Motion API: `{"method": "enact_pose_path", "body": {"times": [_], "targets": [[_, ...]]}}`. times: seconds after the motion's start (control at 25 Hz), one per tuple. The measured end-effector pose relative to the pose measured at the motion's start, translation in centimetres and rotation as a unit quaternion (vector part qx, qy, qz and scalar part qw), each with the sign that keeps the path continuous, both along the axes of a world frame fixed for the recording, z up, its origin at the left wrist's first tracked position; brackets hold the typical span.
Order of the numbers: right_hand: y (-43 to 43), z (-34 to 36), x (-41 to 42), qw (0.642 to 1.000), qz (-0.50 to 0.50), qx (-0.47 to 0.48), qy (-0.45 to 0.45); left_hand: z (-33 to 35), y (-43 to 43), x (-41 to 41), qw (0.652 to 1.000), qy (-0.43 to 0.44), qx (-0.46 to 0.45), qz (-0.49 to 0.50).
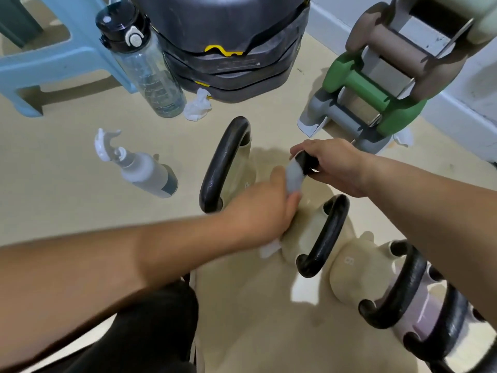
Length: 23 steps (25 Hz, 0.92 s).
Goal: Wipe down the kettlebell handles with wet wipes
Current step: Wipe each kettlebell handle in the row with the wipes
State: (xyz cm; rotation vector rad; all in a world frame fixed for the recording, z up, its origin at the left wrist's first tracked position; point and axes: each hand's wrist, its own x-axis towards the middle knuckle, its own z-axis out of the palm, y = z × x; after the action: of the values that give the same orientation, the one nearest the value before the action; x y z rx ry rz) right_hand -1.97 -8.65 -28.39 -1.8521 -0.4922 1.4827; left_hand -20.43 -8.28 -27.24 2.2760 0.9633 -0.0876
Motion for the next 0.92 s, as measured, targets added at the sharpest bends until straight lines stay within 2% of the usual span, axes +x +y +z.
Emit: {"method": "enact_pose_path", "body": {"times": [0.16,0.28,0.36,0.52,0.64,0.72,0.84,0.92], "targets": [[0.3,0.0,0.3,0.987,-0.083,-0.023,0.137,1.8,5.1,7.5,0.981,0.034,-0.183,0.048],[-0.1,0.4,0.6,0.973,-0.102,-0.042,0.201,1.4,5.8,8.0,0.92,0.063,-0.376,0.086],[-0.3,0.9,0.6,0.972,-0.095,-0.041,0.212,1.0,5.5,8.1,0.907,0.04,-0.405,0.11],[0.1,1.1,0.9,0.982,-0.066,-0.041,0.171,0.4,4.0,6.3,0.981,-0.043,-0.17,0.087],[0.5,1.0,0.7,0.995,0.0,-0.04,0.094,-1.1,0.2,-0.5,0.989,-0.114,-0.095,0.008],[0.4,0.8,0.6,0.997,0.032,-0.042,0.051,-3.0,-2.5,-5.1,0.991,-0.117,-0.033,-0.048],[0.6,0.3,0.5,0.999,0.009,-0.035,0.038,-5.3,-3.1,-7.7,0.984,-0.149,0.032,-0.089],[0.6,0.2,0.3,0.999,-0.015,-0.028,0.034,-4.9,-2.9,-7.1,0.983,-0.155,0.029,-0.094]]}}
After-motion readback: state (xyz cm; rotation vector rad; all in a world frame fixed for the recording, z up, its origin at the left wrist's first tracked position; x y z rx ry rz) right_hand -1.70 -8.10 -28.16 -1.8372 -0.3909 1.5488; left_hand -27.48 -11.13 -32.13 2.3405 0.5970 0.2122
